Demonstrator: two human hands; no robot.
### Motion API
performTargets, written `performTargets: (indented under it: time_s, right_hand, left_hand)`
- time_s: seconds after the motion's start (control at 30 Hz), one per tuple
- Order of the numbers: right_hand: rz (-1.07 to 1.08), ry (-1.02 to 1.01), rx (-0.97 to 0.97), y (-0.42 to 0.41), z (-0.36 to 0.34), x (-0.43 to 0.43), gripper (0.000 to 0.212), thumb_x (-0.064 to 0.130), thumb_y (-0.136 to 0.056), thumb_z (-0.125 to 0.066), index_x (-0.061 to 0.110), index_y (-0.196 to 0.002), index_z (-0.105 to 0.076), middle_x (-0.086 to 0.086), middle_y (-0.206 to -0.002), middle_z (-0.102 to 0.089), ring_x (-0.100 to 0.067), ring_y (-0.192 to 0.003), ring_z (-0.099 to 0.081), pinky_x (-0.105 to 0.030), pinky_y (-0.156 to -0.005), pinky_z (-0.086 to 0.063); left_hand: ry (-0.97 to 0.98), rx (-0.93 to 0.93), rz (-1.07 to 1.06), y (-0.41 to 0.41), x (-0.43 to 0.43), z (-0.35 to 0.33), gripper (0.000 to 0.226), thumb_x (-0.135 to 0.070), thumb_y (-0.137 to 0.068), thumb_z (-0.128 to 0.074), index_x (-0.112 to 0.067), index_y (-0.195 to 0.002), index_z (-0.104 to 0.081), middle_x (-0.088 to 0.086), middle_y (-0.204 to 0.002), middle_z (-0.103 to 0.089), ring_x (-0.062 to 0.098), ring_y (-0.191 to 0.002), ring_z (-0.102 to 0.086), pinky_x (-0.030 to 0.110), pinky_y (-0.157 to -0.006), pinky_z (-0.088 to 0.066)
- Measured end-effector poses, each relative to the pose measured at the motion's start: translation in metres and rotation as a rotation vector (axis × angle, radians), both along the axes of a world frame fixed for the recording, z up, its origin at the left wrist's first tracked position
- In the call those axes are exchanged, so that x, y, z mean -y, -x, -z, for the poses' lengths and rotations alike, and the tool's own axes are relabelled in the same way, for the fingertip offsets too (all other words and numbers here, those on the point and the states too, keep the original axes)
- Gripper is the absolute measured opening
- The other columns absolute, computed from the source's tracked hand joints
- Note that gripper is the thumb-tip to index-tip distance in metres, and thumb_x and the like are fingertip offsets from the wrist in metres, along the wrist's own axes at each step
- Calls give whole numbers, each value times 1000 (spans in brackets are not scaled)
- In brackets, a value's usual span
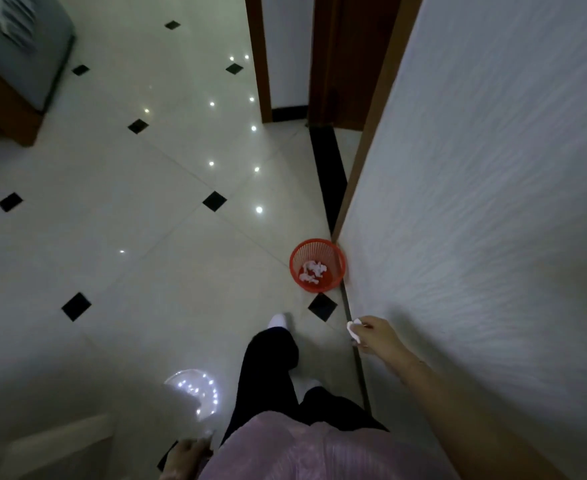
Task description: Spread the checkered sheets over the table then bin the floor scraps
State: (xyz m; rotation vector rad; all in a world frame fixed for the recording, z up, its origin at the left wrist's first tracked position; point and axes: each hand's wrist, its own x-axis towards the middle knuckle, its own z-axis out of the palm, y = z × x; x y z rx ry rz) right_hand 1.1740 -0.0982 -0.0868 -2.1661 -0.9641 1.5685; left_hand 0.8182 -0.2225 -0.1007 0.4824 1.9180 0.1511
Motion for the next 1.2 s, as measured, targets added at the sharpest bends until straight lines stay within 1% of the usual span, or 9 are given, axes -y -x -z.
performTargets:
  time_s: [0.07,0.2,0.43,0.57,0.73,0.83,0.93,1.03,1.2]
  right_hand:
    - [39,-10,-15,3,6,-34,21,16,-86,-61,10,-67,-56,-14,-71,-53,-23,-71,-56,-26,-63,-45]
    - [124,1,-10,3,16,-81,34,14,-85,-61,12,-53,-50,-13,-59,-48,-21,-62,-51,-29,-67,-39]
    - [374,41,-7,7,63,-157,39,11,-88,-65,13,-52,-48,-4,-50,-45,-14,-53,-43,-19,-52,-36]
    - [575,139,-74,12,124,-202,27,16,-87,-66,8,-62,-57,-7,-59,-54,-19,-60,-52,-26,-60,-45]
    - [659,255,-194,10,219,-242,32,20,-88,-63,13,-59,-51,-4,-62,-56,-18,-61,-53,-24,-56,-46]
    - [848,326,-361,6,251,-254,12,25,-92,-58,16,-85,-58,-4,-86,-62,-18,-78,-61,-31,-69,-52]
    - [804,384,-439,0,263,-254,21,31,-95,-51,20,-113,-51,-4,-110,-58,-23,-102,-59,-39,-94,-47]
    - [694,411,-305,-6,262,-244,28,14,-95,-51,6,-121,-55,-19,-130,-55,-35,-122,-53,-42,-100,-45]
    - [654,440,-209,-5,230,-234,19,10,-92,-54,-2,-104,-62,-26,-112,-65,-30,-89,-61,-30,-67,-50]
  left_hand:
    - [14,16,58,8,-38,3,19,-6,-87,-63,7,-100,-69,19,-100,-67,19,-100,-58,29,-84,-41]
    - [72,51,-47,11,-147,13,30,-11,-86,-66,3,-60,-58,12,-56,-57,21,-57,-51,25,-54,-40]
    - [-2,258,173,-78,-363,51,16,-5,-87,-61,-7,-74,-52,10,-64,-56,20,-52,-51,24,-44,-44]
    - [-20,315,235,-140,-430,110,13,-12,-89,-60,-5,-80,-53,11,-71,-60,20,-59,-56,26,-53,-50]
    - [56,305,123,-189,-459,211,20,-14,-93,-53,4,-101,-55,20,-90,-63,30,-80,-61,43,-82,-55]
    - [136,379,82,-201,-464,250,27,-17,-94,-53,3,-112,-56,24,-117,-60,35,-107,-59,46,-96,-49]
    - [197,457,37,-202,-467,264,47,-20,-95,-52,-3,-137,-42,17,-140,-46,33,-129,-44,45,-102,-41]
    - [171,376,116,-191,-465,260,43,-19,-95,-51,-1,-134,-44,17,-128,-52,28,-115,-50,46,-99,-43]
    - [53,293,83,-150,-454,213,21,-8,-95,-48,2,-112,-55,16,-94,-60,23,-77,-57,29,-67,-46]
